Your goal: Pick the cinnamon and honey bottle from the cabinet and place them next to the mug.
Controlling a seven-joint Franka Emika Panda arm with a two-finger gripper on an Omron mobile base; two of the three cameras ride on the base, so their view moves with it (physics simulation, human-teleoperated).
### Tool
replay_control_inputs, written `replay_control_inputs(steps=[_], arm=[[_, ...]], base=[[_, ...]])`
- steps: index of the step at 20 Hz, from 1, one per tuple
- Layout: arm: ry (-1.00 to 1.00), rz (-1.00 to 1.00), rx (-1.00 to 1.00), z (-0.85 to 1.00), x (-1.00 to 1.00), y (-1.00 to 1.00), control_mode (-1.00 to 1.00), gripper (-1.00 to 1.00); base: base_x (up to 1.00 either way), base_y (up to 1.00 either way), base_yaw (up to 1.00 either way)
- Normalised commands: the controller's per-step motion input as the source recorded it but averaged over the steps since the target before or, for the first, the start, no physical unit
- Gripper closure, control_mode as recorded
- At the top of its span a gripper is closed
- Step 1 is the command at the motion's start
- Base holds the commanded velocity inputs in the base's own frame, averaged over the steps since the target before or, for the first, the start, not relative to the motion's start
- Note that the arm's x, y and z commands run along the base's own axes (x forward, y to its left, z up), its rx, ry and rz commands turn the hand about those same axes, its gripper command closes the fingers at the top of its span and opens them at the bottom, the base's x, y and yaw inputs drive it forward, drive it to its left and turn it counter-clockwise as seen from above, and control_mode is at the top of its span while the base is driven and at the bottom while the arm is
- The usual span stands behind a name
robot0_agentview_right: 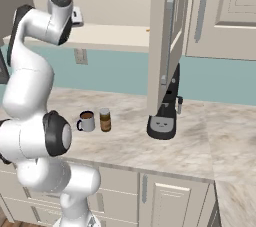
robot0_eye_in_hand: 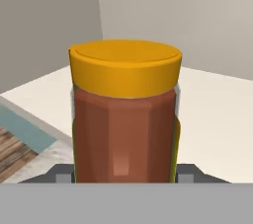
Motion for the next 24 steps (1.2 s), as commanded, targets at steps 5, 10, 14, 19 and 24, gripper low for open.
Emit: replay_control_inputs(steps=[5,10,14,19,24], arm=[[0.00,-0.06,0.03,0.00,-1.00,0.00,-1.00,1.00],[0.00,-0.10,0.03,-0.01,-0.99,0.00,-1.00,1.00],[0.00,-0.15,0.01,-0.07,-0.98,0.00,-1.00,1.00],[0.00,-0.22,0.00,-0.17,-0.81,0.00,-1.00,1.00],[0.04,-0.35,0.03,-0.33,-0.64,0.00,-1.00,1.00]], base=[[0.00,0.00,0.00],[0.00,0.00,0.00],[0.00,0.00,0.00],[0.00,0.00,0.00],[0.00,0.00,0.00]])
